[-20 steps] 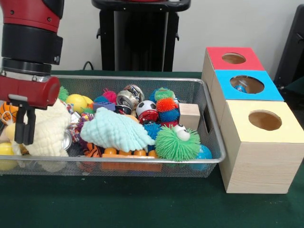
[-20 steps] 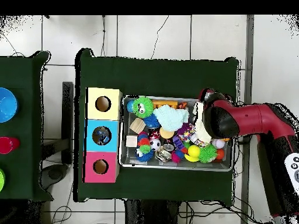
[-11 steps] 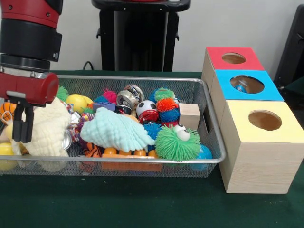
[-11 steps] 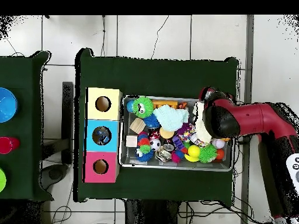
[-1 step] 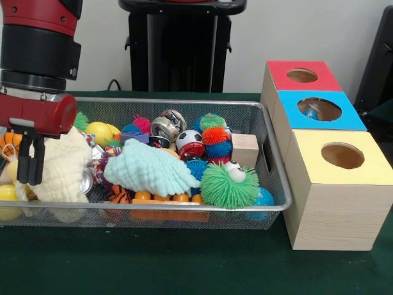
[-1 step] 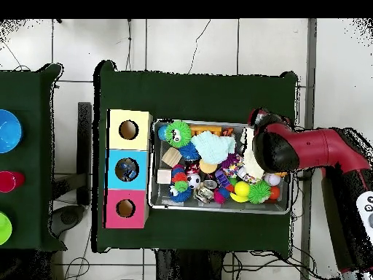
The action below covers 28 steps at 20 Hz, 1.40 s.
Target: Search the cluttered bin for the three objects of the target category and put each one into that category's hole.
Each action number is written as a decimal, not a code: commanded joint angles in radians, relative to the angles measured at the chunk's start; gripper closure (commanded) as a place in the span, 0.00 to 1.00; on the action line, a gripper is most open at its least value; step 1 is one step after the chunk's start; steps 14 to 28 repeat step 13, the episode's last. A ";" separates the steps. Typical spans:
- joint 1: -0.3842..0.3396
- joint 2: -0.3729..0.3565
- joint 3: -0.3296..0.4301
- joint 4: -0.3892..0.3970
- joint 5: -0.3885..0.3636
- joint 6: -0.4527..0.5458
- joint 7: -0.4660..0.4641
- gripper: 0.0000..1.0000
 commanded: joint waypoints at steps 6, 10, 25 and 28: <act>0.014 0.007 0.018 0.058 -0.013 0.066 -0.276 1.00; 0.015 0.008 0.019 0.057 -0.013 0.066 -0.276 1.00; 0.015 0.007 0.019 0.057 -0.012 0.067 -0.276 1.00; 0.015 0.007 0.019 0.057 -0.012 0.067 -0.276 1.00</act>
